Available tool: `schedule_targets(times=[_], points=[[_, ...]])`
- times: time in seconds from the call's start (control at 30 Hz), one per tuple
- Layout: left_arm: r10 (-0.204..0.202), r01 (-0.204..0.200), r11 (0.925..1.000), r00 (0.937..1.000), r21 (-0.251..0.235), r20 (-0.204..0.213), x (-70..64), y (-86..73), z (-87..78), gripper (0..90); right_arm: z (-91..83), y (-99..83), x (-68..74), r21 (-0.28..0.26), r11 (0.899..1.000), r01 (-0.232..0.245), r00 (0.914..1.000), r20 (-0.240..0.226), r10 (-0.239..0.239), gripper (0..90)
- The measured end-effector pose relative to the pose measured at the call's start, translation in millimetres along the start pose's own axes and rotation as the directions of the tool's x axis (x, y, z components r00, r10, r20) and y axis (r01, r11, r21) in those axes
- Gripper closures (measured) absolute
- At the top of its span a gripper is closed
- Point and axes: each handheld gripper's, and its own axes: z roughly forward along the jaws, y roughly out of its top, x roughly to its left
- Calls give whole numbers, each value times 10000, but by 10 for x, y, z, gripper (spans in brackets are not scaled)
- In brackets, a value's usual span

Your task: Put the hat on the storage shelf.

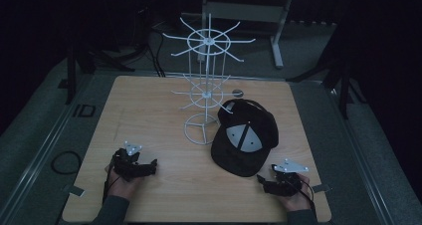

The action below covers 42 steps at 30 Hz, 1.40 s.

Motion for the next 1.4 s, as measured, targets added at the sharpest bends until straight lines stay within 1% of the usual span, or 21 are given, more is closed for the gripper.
schedule_targets(times=[0.4,0.43,0.53,0.67,0.77,0.87,1.0,1.03,1.23,1.37,1.4], points=[[7,-7,10000,10000,1,11,-2,-1,-1,15,1,0,5,5,10000,-38,10000,48,38,262],[11,-11,10000,10000,3,12,-1,-1,-1,15,2,1,7,13,10000,-36,10000,48,36,255],[11,-11,10000,10000,3,12,-1,-1,-1,15,16,9,28,94,10000,24,10000,-27,-24,197],[9,-9,10000,10000,1,12,-1,-1,-1,15,20,10,38,155,9998,124,9998,-146,-122,170],[7,-7,10000,10000,-2,13,-2,-1,-1,15,19,9,38,160,9998,148,9997,-171,-145,169],[8,-8,10000,10000,-2,13,-1,-1,-1,15,14,22,42,294,9995,117,9998,-161,-113,174],[5,-5,10000,10000,-2,13,-1,-1,-1,15,4,38,44,442,9990,81,9999,-135,-76,201],[6,-6,10000,10000,-3,12,-1,-1,-1,15,-4,48,44,537,9985,69,9999,-158,-61,204],[-1,1,10000,10000,-1,12,-2,-1,-1,15,-3,69,52,606,9982,32,9993,-377,-10,203],[-1,1,10000,10000,0,8,-2,-1,-1,15,-7,88,65,590,9983,26,9987,-501,3,201],[-2,2,10000,10000,-3,13,-2,-1,-1,15,-16,109,78,520,9986,-2,9982,-594,33,197]])
